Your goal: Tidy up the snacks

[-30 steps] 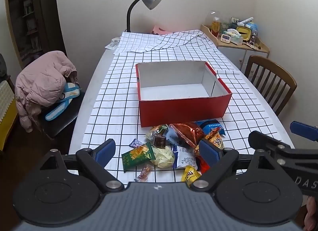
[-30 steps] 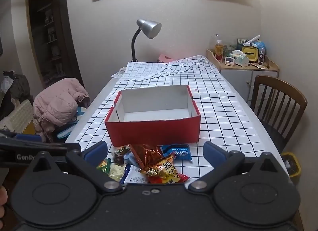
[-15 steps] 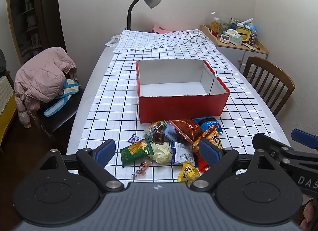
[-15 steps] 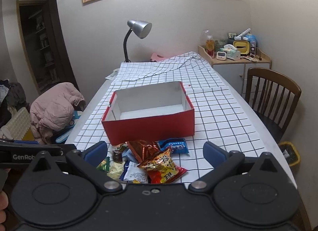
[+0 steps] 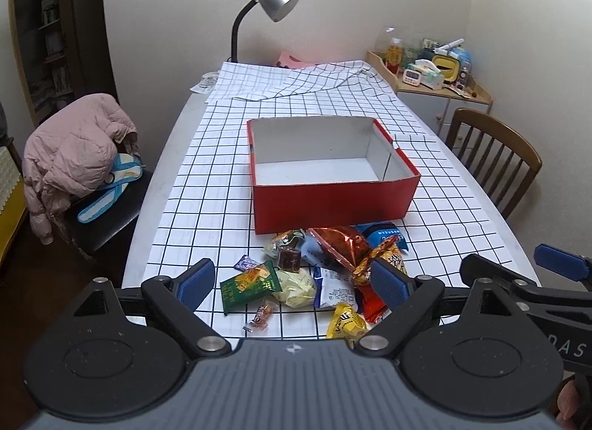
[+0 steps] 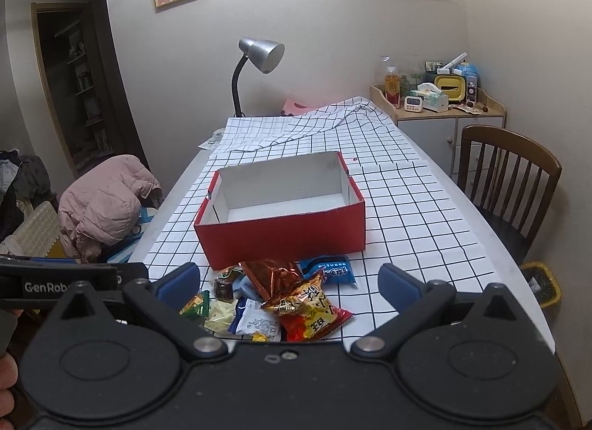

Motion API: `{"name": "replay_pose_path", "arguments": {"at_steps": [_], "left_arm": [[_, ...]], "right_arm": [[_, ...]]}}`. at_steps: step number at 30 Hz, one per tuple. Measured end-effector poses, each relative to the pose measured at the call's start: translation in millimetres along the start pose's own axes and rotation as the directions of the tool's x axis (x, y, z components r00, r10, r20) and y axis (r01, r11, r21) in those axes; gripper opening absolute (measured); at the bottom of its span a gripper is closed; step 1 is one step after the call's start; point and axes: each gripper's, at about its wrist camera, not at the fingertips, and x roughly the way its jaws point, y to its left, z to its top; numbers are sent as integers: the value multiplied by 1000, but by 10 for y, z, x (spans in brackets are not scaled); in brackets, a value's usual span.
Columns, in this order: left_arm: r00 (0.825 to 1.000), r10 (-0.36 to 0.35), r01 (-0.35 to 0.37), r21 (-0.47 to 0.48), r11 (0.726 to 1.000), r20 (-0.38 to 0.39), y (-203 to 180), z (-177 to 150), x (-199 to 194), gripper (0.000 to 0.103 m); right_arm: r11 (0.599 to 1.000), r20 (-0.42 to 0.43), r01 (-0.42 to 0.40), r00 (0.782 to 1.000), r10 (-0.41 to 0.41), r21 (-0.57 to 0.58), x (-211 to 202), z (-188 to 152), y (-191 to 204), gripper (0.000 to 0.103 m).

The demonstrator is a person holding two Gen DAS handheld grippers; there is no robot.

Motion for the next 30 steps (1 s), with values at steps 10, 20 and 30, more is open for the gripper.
{"name": "replay_pose_path", "arguments": {"at_steps": [10, 20, 30], "left_arm": [[1000, -23, 23, 1, 1000, -13, -46, -10, 25, 91], [999, -46, 46, 9, 999, -18, -97, -24, 28, 91], [999, -51, 51, 5, 999, -4, -122, 38, 42, 91]], "right_arm": [[1000, 11, 20, 1000, -19, -13, -66, -22, -9, 102], [999, 18, 40, 999, -40, -17, -137, -47, -29, 102], [999, 22, 40, 999, -39, -31, -101, 27, -26, 102]]}}
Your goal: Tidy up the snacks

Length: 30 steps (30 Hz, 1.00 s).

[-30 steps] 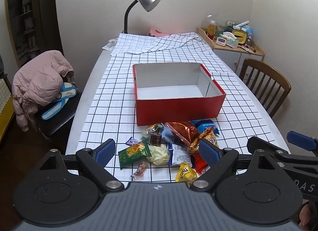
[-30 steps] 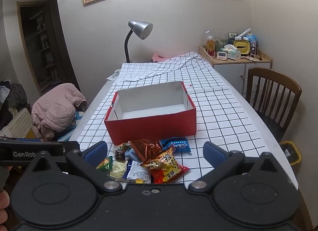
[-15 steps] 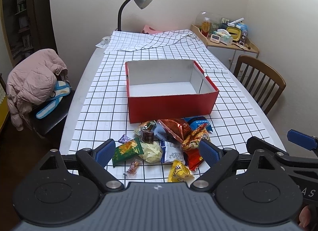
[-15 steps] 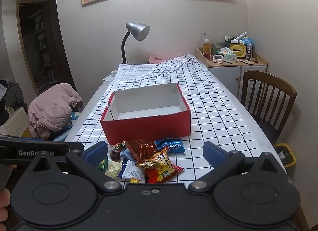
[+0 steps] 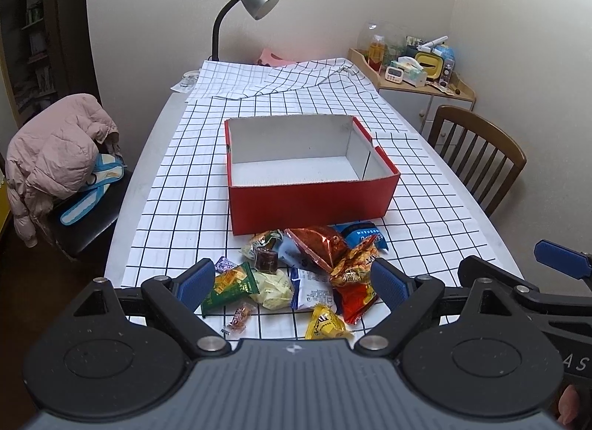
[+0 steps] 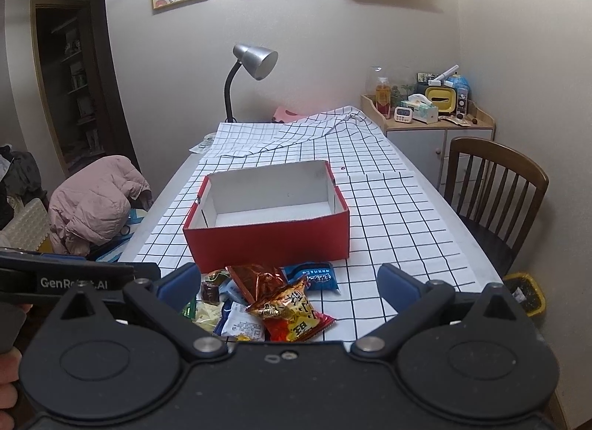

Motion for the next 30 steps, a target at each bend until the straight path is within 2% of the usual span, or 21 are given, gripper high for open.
{"name": "replay_pose_path", "arguments": {"at_steps": [17, 21, 30], "left_arm": [[998, 35, -36, -28, 999, -55, -66, 38, 279, 91], [995, 56, -63, -80, 995, -86, 62, 61, 423, 91], [989, 97, -109, -102, 989, -116, 282, 110, 733, 91]], "right_arm": [[999, -55, -47, 997, 46, -19, 245, 27, -133, 102], [997, -87, -68, 994, 66, -20, 407, 28, -229, 101], [991, -188, -118, 977, 105, -59, 898, -133, -376, 97]]}}
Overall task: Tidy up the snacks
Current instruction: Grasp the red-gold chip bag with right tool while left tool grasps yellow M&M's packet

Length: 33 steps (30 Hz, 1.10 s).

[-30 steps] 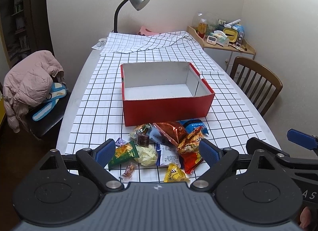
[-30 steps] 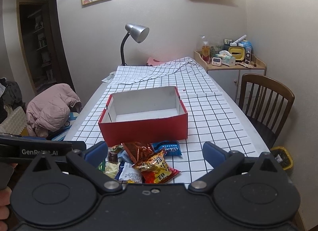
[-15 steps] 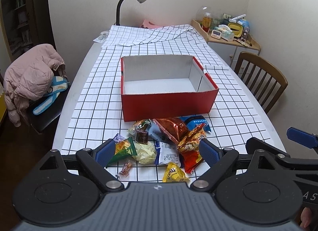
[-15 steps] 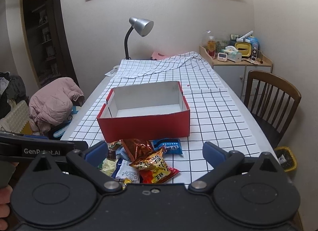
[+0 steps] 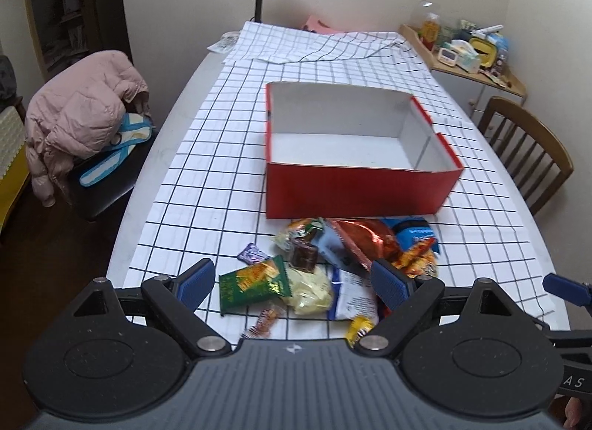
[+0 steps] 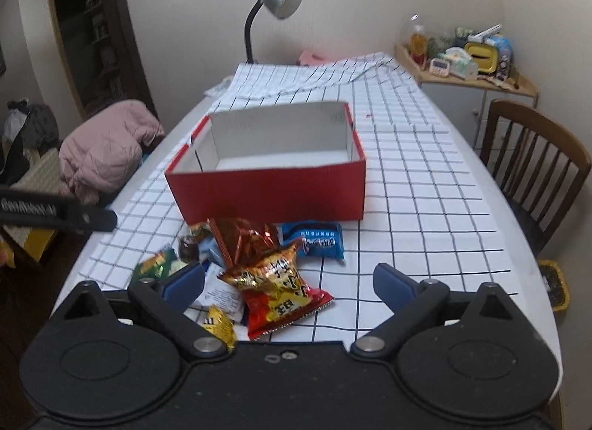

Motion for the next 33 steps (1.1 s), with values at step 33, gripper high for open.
{"name": "replay_pose_path", "arguments": {"at_steps": [33], "left_arm": [[952, -104, 144, 120, 982, -287, -652, -838, 1221, 81]], "right_arm": [[920, -229, -307, 940, 253, -245, 1331, -114, -217, 70]]}}
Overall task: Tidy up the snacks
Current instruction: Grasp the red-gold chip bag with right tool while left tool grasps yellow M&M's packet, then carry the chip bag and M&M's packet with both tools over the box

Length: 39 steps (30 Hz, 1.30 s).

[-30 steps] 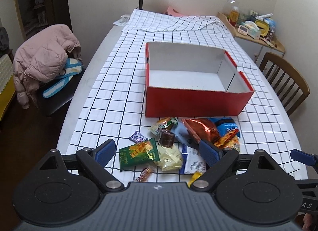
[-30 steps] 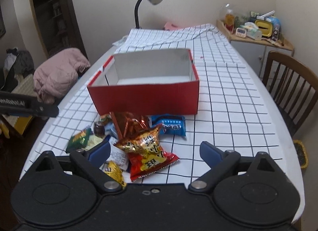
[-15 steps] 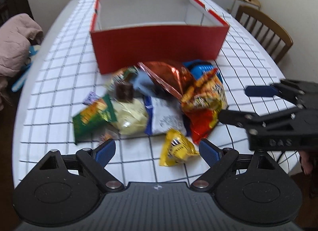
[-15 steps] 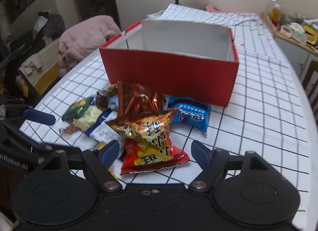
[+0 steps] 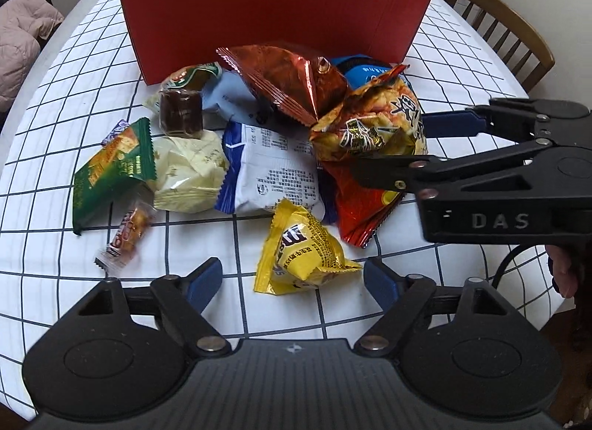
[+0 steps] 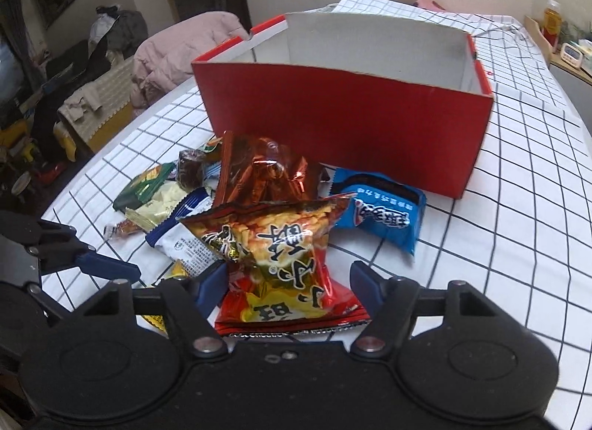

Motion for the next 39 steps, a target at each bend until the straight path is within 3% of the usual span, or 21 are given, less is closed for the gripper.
{"name": "replay_pose_path", "arguments": {"at_steps": [6, 8, 17, 20, 30, 39], "left_arm": [[1000, 9, -9, 8, 1000, 15, -66, 14, 45, 66], [1000, 5, -5, 14, 1000, 22, -77, 22, 39, 57], [999, -4, 4, -4, 1000, 34, -44, -3, -24, 41], [999, -8, 8, -3, 1000, 34, -29, -10, -44, 35], [999, -35, 36, -49, 998, 8, 124, -37, -135, 31], [996, -52, 57, -73, 996, 68, 301, 36, -479, 31]], "right_arm": [[1000, -3, -17, 1000, 17, 4, 59, 10, 17, 61], [1000, 0, -15, 1000, 15, 3, 51, 3, 24, 59], [999, 36, 21, 999, -22, 40, -22, -38, 64, 43], [997, 47, 30, 998, -33, 65, -73, -53, 86, 42], [988, 94, 73, 992, -87, 138, -333, -106, 216, 41], [974, 124, 127, 981, -152, 190, -637, -37, 354, 42]]}}
